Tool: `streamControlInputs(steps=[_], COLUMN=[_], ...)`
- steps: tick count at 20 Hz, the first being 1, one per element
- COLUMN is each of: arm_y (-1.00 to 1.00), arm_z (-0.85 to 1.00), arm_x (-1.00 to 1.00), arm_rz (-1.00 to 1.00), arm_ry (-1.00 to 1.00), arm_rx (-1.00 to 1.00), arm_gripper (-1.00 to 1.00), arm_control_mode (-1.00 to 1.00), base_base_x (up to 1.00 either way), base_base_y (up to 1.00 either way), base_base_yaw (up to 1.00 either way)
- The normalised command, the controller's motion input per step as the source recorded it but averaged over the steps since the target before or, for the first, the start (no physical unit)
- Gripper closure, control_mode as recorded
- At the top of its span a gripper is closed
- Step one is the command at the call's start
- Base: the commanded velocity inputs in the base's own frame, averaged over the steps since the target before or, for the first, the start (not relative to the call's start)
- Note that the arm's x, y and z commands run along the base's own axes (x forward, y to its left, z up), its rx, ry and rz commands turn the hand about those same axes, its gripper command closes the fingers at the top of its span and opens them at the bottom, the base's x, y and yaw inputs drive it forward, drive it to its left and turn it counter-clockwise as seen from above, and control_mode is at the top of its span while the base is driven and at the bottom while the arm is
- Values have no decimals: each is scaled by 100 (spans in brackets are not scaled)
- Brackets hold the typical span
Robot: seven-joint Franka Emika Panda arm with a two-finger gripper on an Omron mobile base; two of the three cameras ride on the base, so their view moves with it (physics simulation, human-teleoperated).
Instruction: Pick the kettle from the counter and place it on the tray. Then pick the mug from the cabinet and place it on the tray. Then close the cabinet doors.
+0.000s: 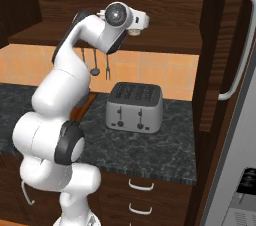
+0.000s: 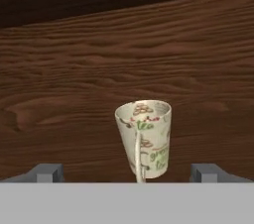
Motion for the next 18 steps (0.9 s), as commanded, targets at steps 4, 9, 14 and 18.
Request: streamControlInputs(steps=[4, 9, 14, 18], arm_y=[-1, -1, 0, 0], arm_z=[-14, -20, -7, 0], arm_x=[41, 34, 32, 29], arm_rz=[0, -1, -2, 0], arm_ry=[0, 4, 2, 1], arm_rx=[2, 1, 0, 0], arm_gripper=[-100, -100, -100, -100], arm_control_mode=[-100, -100, -100, -100], base_base_x=[0, 0, 0, 0], base_base_y=[0, 0, 0, 0], base_base_yaw=[0, 0, 0, 0])
